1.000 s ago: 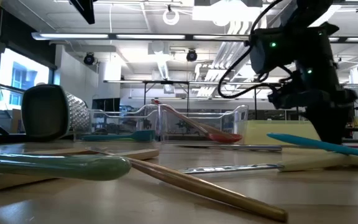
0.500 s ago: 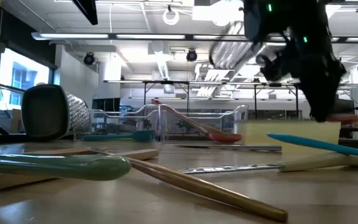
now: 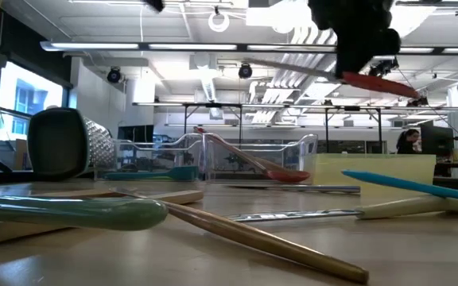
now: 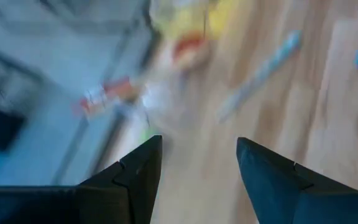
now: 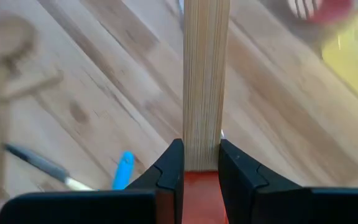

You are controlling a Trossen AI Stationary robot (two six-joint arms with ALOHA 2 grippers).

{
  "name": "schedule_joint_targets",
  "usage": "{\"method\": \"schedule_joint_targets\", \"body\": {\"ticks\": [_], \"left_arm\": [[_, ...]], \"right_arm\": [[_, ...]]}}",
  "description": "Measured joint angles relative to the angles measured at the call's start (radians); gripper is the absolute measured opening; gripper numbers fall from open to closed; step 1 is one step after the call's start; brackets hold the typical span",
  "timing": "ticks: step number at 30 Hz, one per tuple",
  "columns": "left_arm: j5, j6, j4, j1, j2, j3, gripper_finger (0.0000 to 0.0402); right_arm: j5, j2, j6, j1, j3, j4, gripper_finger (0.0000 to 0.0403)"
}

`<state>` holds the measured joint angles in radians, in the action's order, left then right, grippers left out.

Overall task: Pick & Place Kitchen Items
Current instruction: Put the red spatula into the left transparent bin

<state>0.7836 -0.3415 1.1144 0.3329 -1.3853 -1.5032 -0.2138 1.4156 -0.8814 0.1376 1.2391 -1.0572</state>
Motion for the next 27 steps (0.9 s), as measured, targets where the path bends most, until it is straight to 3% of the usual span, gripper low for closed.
{"method": "schedule_joint_targets", "body": {"ticks": [3, 9, 13, 27], "left_arm": [[0.046, 0.254, -0.200, 0.017, 0.000, 0.000, 0.0200], [-0.009, 0.766, -0.478, 0.021, -0.026, 0.000, 0.0200], [-0.013, 0.960, -0.550, -0.001, -0.058, -0.002, 0.0200], [0.016, 1.411, -0.616, -0.066, -0.208, 0.000, 0.0200]], "right_arm": [[0.026, -0.015, 0.033, -0.001, 0.000, 0.098, 0.0060], [0.123, -0.019, 0.114, 0.000, 0.001, 0.282, 0.0060], [0.141, -0.019, 0.137, 0.000, 0.001, 0.362, 0.0060], [0.191, -0.019, 0.153, 0.000, 0.001, 0.364, 0.0060]]}}
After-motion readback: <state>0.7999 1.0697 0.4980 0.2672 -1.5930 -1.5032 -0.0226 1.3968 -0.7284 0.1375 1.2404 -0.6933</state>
